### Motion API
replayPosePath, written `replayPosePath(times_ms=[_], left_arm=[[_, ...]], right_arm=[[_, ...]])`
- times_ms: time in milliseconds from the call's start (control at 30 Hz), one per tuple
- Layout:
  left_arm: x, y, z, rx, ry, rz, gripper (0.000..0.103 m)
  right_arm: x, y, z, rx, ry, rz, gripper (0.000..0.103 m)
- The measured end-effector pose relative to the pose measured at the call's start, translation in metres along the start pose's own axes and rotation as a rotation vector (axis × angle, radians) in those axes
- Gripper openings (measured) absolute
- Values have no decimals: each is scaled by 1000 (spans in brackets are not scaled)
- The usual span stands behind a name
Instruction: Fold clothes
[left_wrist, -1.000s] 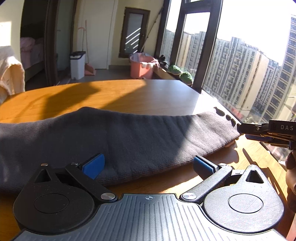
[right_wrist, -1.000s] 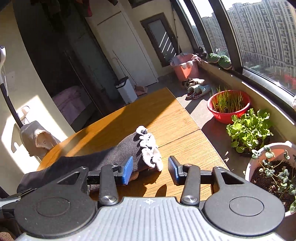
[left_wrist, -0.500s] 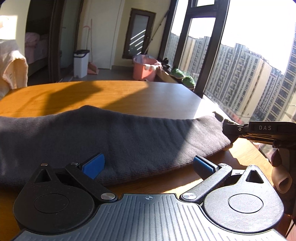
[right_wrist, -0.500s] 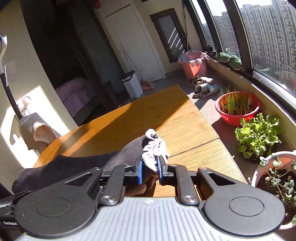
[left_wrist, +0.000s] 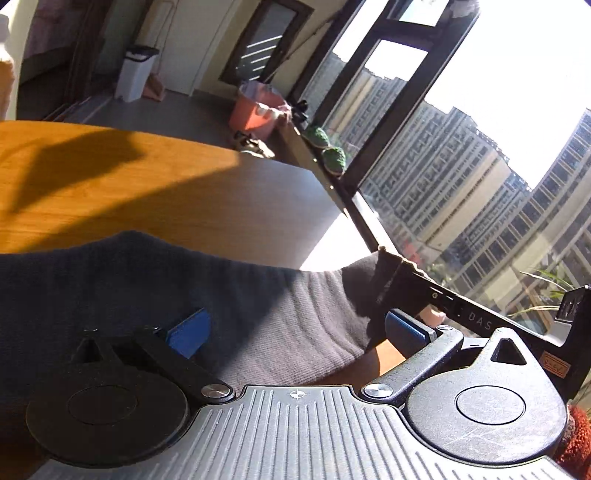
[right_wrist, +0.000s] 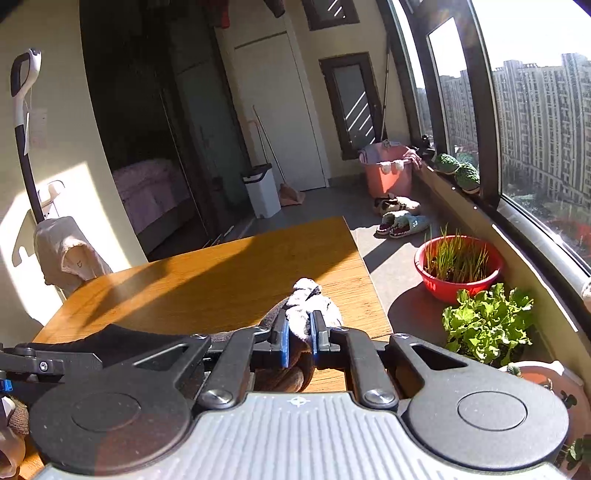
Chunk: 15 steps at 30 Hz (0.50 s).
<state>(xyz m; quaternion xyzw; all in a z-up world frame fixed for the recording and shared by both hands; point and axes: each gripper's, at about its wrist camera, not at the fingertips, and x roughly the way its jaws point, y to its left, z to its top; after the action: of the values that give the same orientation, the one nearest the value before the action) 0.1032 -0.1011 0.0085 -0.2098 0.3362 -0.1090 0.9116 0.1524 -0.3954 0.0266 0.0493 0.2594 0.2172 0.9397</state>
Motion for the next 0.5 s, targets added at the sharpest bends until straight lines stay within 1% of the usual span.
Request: replayPosePath(times_ms=[133,167,200,233,267,300,433,500], left_arm=[[12,-23,17,52,-14,-4,101],[18,-30,20,63,-8,-1,98],[24,-36,22,75,2,0,89],[30,-41,24,86,13,0,84],[37,-46,23,94,25,2,74],[43,-50,22,102,37,3,69],[70,-59,17,124,77,22,57],[79,-59,12,150,89,57,50]], right_arm=[[3,37,-13,-208,-7,-26,11],[3,44,-16,-251,-9,-26,11],[2,50,-19,-285,-13,-22,11],[0,55,-21,-312,-13,-14,11],[-1,59,-23,-329,-12,-5,11],[-2,61,-24,-338,-9,4,11],[-4,64,-27,-337,0,32,11],[-7,61,-27,-324,2,49,12]])
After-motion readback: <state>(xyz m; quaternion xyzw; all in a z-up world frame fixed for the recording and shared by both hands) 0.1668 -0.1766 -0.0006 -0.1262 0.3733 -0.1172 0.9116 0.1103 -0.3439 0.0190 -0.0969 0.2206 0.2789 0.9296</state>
